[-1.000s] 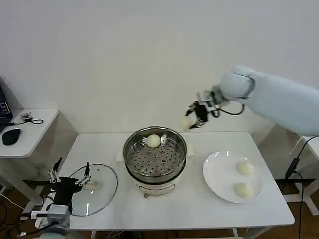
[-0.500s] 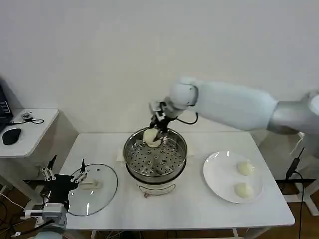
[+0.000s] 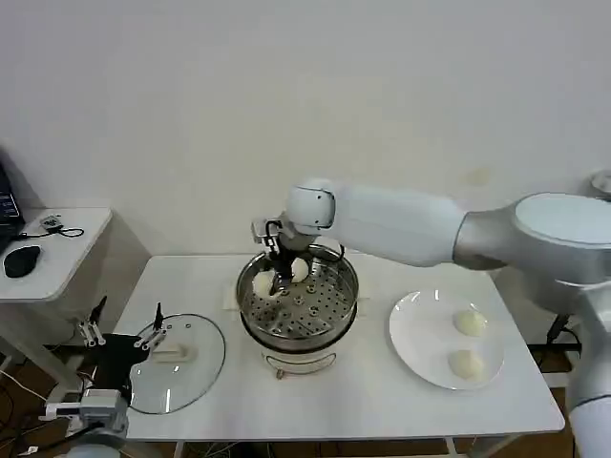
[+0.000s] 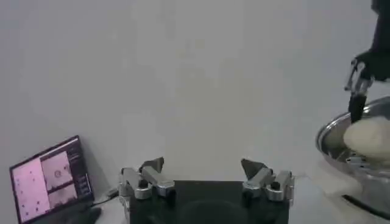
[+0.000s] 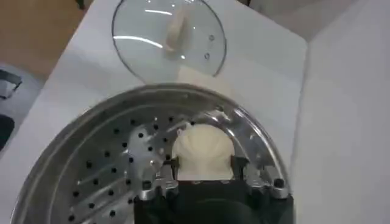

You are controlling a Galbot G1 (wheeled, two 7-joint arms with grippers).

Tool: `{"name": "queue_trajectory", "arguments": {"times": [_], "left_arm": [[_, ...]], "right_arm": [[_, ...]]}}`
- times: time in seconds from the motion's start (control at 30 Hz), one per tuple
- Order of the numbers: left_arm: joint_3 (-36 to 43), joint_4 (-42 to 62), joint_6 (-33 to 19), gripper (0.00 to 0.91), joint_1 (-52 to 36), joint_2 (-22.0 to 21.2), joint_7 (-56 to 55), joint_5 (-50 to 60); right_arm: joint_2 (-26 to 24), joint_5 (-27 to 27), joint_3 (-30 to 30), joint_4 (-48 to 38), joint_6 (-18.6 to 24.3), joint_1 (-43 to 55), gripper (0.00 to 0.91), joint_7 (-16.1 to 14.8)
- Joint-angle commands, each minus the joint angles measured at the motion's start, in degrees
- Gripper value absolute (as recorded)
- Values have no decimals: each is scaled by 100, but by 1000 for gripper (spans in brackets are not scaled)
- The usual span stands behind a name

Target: Take steamed baozi put them in steamer then cover it.

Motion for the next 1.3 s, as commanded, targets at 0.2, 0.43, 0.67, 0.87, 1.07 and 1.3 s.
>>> {"name": "queue_trajectory", "arguments": {"times": [0.2,0.43,0.67,0.87,1.07,1.3], "left_arm": [[-13,-40,-14,907,32,-23,-14,-6],[23,-73,-18,907,53,-57,-19,5],[84,-104,5,907,11,-61,-20,21],[151,-146,24,907,21,-56,-14,28],[153,-205,11,907,122,-29,81,105],[184,-189,6,907,185,-35,65,135]], "right_arm": [[197,-142,-95,-250,-104,-241,887,4],[-74,-42,55,53,-25,54,907,167],[-993,154,6,879,60,855,907,173],[-2450,-134,-287,1922,304,1510,907,5],[-3948,-1033,-675,2874,795,1835,907,-308],[-5450,-1994,-833,3453,1296,1658,907,-549]]}}
